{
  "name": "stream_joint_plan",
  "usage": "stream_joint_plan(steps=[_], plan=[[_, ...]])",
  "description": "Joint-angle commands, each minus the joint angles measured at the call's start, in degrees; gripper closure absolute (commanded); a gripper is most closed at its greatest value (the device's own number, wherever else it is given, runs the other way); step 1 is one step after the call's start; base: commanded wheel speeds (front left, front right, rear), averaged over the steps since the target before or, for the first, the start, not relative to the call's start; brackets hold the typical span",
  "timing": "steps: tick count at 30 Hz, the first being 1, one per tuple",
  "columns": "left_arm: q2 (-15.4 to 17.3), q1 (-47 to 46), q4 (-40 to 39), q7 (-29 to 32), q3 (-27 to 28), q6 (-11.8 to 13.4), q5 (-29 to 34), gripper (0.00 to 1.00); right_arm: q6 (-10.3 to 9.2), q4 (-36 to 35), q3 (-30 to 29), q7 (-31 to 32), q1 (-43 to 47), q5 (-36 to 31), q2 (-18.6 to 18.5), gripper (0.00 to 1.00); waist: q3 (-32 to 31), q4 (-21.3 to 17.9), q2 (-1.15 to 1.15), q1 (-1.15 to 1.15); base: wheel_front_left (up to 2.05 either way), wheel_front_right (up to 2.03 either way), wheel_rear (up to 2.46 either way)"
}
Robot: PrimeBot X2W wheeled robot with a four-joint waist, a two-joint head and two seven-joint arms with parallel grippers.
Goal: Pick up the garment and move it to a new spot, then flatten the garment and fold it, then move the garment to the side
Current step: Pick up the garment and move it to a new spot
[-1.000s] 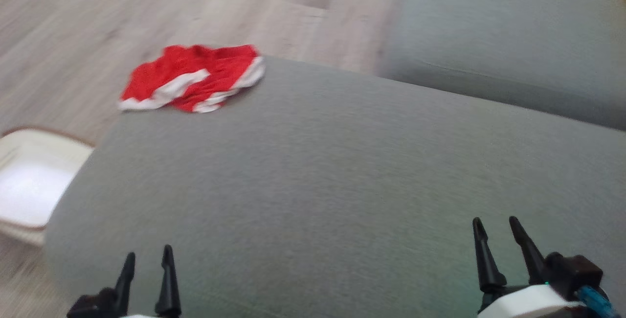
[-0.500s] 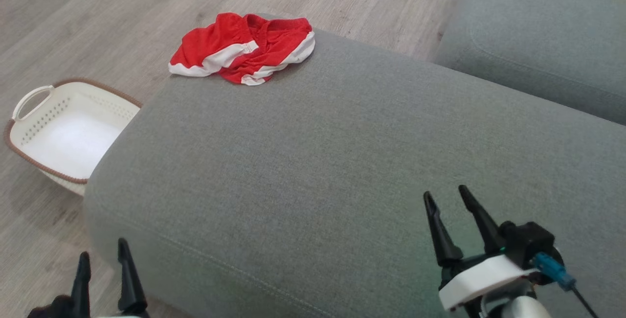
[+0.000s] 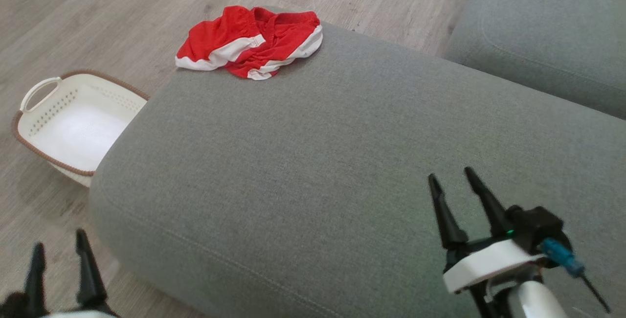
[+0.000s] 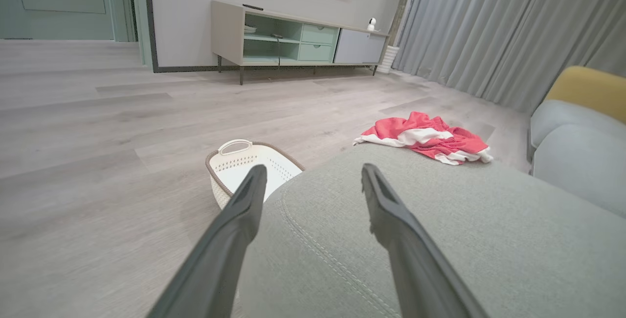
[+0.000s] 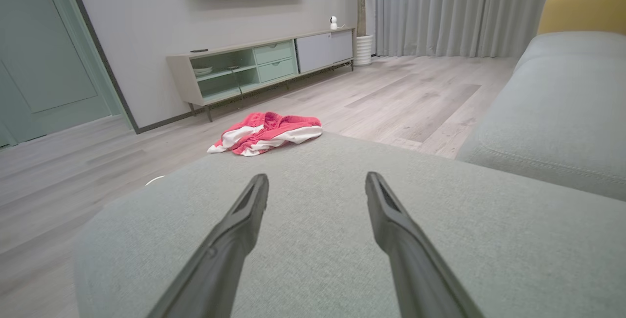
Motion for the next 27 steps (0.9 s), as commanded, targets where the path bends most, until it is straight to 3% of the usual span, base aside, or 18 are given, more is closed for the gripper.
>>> stream_joint_plan(steps=[1, 7, 14, 16, 21, 23, 27], plan=[[3.4, -4.6, -2.5, 1.1, 3.2, -0.3, 1.0, 0.00, 0.20, -2.9, 0.0, 0.1, -2.4, -0.9, -0.4, 0.00, 0.3, 0.2, 0.00, 0.00, 0.00, 0.00, 0.00], [12.4, -17.1, -6.1, 9.0, 3.0, -3.2, 3.5, 0.00, 0.20, -8.0, -3.3, 2.4, -2.9, -3.7, -0.4, 0.00, 3.5, -1.0, 0.00, 0.00, 0.00, 0.00, 0.00], [17.5, -35.0, -3.7, 15.2, 3.6, -7.5, 2.6, 0.00, 0.20, -13.8, -3.6, 6.4, -6.8, -7.8, -0.4, 0.00, 9.9, -6.7, 0.00, 0.00, 0.00, 0.00, 0.00], [18.5, -44.4, 1.3, 19.0, 2.8, -10.2, 1.1, 0.00, 0.20, -16.3, -3.6, 8.2, -8.7, -9.6, -0.4, 0.00, 13.1, -9.8, 0.00, 0.00, 0.00, 0.00, 0.00], [19.7, -57.5, 14.1, 26.0, -0.7, -13.6, 1.4, 0.00, 0.20, -19.9, -3.7, 10.3, -10.9, -11.6, -0.4, 0.00, 17.7, -15.5, 0.00, 0.00, 0.00, 0.00, 0.00], [20.9, -61.0, 19.4, 28.3, -2.7, -14.2, 3.6, 0.00, 0.20, -21.3, -4.3, 10.8, -11.2, -11.9, -0.4, 0.00, 19.4, -17.7, 0.00, 0.00, 0.00, 0.00, 0.00], [19.3, -66.2, 27.8, 29.3, -3.2, -13.7, 3.8, 0.00, 0.20, -24.1, -5.8, 12.0, -10.7, -12.9, -0.4, 0.00, 23.2, -21.1, 0.00, 0.00, 0.00, 0.00, 0.00]])
